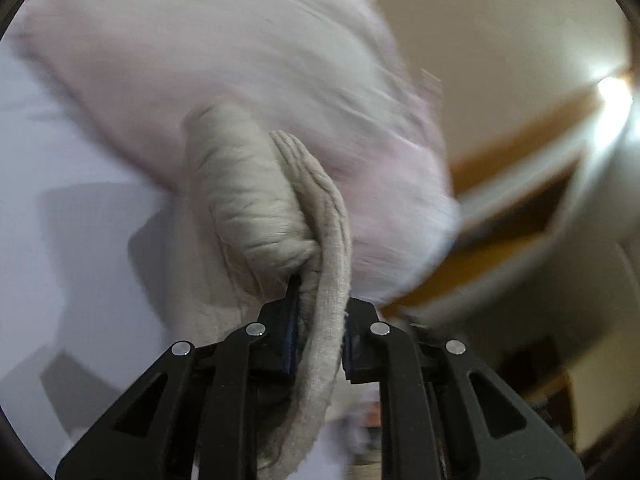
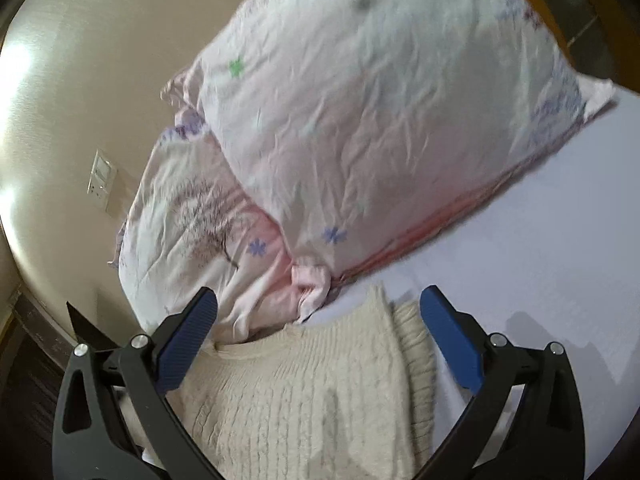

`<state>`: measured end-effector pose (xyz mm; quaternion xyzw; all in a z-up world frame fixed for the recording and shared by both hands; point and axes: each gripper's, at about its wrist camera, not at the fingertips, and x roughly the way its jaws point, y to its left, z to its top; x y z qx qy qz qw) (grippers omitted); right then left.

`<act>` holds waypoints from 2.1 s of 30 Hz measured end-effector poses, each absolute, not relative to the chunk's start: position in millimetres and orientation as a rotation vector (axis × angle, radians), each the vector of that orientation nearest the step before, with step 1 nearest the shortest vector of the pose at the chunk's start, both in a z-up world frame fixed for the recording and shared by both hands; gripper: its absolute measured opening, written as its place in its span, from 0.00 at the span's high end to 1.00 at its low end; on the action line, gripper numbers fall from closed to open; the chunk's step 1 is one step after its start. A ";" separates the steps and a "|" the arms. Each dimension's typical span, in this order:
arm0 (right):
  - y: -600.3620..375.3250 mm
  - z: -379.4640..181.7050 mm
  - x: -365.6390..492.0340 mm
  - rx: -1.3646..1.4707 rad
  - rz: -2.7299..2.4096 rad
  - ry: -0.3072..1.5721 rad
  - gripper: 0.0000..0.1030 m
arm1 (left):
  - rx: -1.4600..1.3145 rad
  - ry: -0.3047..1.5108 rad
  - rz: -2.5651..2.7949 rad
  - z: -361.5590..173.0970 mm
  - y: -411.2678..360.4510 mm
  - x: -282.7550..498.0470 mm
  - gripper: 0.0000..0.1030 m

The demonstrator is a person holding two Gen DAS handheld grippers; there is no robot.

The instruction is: Fold small clothes

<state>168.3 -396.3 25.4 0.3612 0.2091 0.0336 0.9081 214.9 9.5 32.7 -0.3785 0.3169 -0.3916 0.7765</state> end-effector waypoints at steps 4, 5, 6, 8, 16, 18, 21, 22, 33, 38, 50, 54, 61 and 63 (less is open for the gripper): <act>-421.0 28.4 159.5 0.710 0.003 0.435 0.02 | -0.802 0.813 -1.064 20.7 -111.8 237.1 0.80; -429.1 25.8 159.0 0.714 -0.001 0.451 0.02 | -0.810 0.885 -1.110 10.8 -138.5 244.7 0.80; -435.4 22.7 159.4 0.726 -0.004 0.467 0.02 | -0.835 0.984 -1.149 -3.8 -167.1 253.0 0.80; -454.2 10.3 161.9 0.808 0.006 0.526 0.02 | -0.893 1.058 -1.207 -16.3 -188.3 257.4 0.80; -438.1 -26.5 196.8 0.869 0.170 0.857 0.02 | -0.539 0.838 -0.792 12.0 -86.0 239.2 0.45; -425.4 -33.8 204.6 0.843 0.200 0.922 0.02 | -0.514 0.878 -0.723 -1.8 -71.0 242.6 0.45; -413.6 -34.9 203.5 0.799 0.228 0.929 0.02 | -0.496 0.948 -0.705 -20.0 -75.2 245.8 0.45; -412.9 -35.2 202.1 0.795 0.232 0.924 0.02 | -0.477 0.949 -0.701 -20.8 -78.5 246.9 0.41; -405.4 -45.6 203.8 0.891 0.360 0.889 0.61 | -0.417 0.920 -0.683 -46.7 -92.1 236.3 0.47; -376.7 -19.9 203.7 0.883 0.579 0.761 0.64 | -0.412 0.884 -0.717 -23.4 -60.9 226.0 0.60; -347.8 39.1 148.1 0.330 -0.189 0.612 0.02 | -0.119 0.717 -0.397 9.1 -32.2 182.0 0.21; -330.2 35.5 93.8 0.275 -0.134 0.676 0.02 | 0.047 0.668 -0.236 1.0 -39.6 122.1 0.01; -277.9 -20.0 55.1 0.322 0.073 0.858 0.02 | 0.124 0.748 -0.243 -38.7 -59.0 90.7 0.01; -259.7 -23.7 56.3 0.278 0.032 0.888 0.02 | 0.148 0.765 -0.222 -45.2 -62.5 94.0 0.01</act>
